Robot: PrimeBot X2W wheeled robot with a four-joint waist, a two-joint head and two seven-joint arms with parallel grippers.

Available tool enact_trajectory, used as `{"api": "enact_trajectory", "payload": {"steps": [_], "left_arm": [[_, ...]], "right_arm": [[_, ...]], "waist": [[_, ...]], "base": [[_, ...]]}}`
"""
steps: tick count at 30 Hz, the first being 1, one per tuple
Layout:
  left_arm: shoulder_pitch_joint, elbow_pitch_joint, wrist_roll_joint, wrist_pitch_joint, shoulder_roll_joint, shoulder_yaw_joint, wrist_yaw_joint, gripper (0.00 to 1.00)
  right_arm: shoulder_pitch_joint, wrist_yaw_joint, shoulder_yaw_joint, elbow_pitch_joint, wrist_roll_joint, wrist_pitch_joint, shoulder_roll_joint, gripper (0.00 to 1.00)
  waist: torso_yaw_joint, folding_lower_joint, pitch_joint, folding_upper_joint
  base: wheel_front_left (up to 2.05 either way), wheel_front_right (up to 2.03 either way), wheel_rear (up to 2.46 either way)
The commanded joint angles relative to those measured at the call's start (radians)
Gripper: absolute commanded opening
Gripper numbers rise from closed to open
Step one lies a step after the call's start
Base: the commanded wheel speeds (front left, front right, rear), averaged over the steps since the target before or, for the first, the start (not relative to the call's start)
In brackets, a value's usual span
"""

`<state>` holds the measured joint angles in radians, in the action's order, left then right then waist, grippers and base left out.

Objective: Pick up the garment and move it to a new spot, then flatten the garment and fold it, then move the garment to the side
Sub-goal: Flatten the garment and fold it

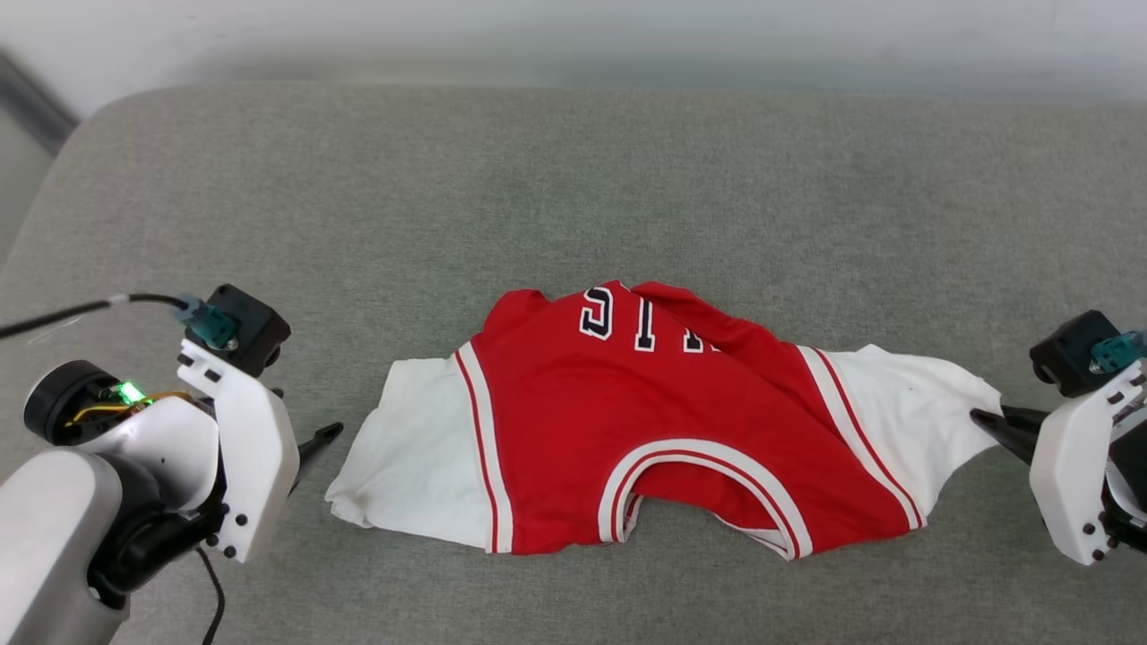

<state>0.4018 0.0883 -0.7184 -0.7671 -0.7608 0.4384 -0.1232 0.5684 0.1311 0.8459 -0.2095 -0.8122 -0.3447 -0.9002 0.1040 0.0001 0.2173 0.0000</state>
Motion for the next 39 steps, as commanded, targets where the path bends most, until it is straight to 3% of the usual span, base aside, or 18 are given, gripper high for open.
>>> {"api": "enact_trajectory", "payload": {"steps": [1,16,21,22,23,30,39], "left_arm": [[0.021,-0.007,-0.005,-0.015,-0.010,0.013,-0.003,1.00],[0.098,-0.118,-0.112,-0.144,-0.068,0.221,-0.005,1.00],[0.101,-0.143,-0.125,-0.138,-0.057,0.293,-0.006,1.00],[0.101,-0.149,-0.130,-0.134,-0.052,0.308,-0.006,0.32],[0.102,-0.156,-0.133,-0.130,-0.048,0.321,-0.006,0.01],[0.132,-0.178,-0.155,-0.079,-0.068,0.349,-0.006,0.00],[0.189,-0.091,-0.171,0.037,-0.110,0.273,-0.006,0.00]], "right_arm": [[0.003,-0.001,-0.005,0.007,0.011,-0.006,0.010,0.00],[0.059,-0.001,-0.020,0.051,0.058,-0.045,0.048,0.00],[0.073,-0.001,-0.012,0.045,0.061,-0.041,0.062,0.00],[0.076,-0.001,-0.009,0.042,0.061,-0.039,0.065,0.00],[0.078,0.000,-0.006,0.038,0.060,-0.038,0.067,0.00],[0.092,0.000,0.009,0.019,0.048,-0.007,0.072,0.00],[0.129,-0.001,-0.057,0.047,-0.033,0.045,0.044,0.00]], "waist": [[-0.009,-0.0001,0.012,0.0000],[-0.068,-0.0001,0.113,0.0000],[-0.077,-0.0001,0.123,0.0000],[-0.078,-0.0001,0.123,0.0000],[-0.079,-0.0001,0.121,0.0000],[-0.075,-0.0001,0.071,0.0000],[-0.054,-0.0001,-0.007,0.0000]], "base": [[0.00,0.00,0.00],[0.00,0.00,0.00],[0.00,0.00,0.00],[0.00,0.00,0.00],[0.00,0.00,0.00],[0.00,0.00,0.00],[0.00,0.00,0.00]]}}
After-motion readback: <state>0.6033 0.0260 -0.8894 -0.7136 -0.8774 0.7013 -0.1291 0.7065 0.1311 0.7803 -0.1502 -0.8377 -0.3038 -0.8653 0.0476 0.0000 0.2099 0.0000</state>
